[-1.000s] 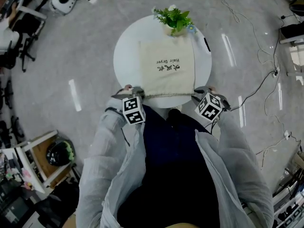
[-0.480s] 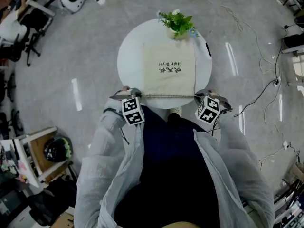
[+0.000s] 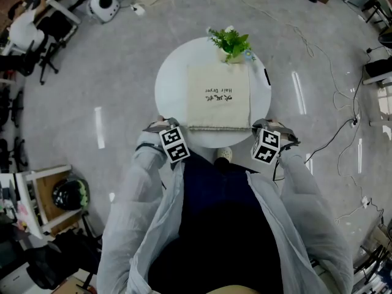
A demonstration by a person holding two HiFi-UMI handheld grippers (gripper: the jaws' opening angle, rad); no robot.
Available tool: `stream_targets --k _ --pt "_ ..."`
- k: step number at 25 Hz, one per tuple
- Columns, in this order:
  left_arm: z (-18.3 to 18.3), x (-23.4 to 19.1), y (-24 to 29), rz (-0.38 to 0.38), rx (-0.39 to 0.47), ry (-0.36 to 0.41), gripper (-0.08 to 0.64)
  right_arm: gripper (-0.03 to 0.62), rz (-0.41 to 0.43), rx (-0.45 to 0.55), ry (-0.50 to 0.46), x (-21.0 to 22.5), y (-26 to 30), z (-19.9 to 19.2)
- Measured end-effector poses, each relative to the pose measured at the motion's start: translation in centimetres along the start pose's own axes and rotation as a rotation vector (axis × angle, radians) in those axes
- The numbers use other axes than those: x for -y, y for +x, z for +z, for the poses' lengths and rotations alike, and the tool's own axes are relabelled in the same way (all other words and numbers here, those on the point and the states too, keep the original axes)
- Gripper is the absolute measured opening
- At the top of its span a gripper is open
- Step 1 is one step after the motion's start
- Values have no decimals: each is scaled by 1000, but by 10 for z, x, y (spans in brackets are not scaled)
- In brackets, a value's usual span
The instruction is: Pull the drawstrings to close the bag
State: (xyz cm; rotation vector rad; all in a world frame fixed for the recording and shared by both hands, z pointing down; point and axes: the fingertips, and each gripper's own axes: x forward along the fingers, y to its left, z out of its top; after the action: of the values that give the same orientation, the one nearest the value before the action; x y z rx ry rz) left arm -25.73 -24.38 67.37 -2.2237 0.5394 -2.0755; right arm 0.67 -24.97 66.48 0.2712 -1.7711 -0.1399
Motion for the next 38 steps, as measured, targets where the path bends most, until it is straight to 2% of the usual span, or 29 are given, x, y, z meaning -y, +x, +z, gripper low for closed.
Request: stream_targets --k 3,8,13,18,23,27,38 --pt "-2 -1 -2 -19 -2 -50 37 15 -1 -9 -22 5 -1 -5" --pt "-5 -2 -6 -40 -5 -132 35 15 24 -7 6 8 -4 -11" --pt "-12 3 -5 -48 -27 -169 35 14 -7 -28 -15 12 0 -17" --pt "-11 3 -5 -48 -46 -180 37 15 -17 -27 13 19 -4 -25" --pt "-22 6 -5 -58 -68 -215 37 14 -25 -51 -24 21 -6 -33" --pt "-28 5 -7 -36 -73 -196 37 12 -34 -65 -65 23 -10 -35" --pt "-48 5 -8 31 -106 -155 35 12 -39 -102 -83 27 -13 -55"
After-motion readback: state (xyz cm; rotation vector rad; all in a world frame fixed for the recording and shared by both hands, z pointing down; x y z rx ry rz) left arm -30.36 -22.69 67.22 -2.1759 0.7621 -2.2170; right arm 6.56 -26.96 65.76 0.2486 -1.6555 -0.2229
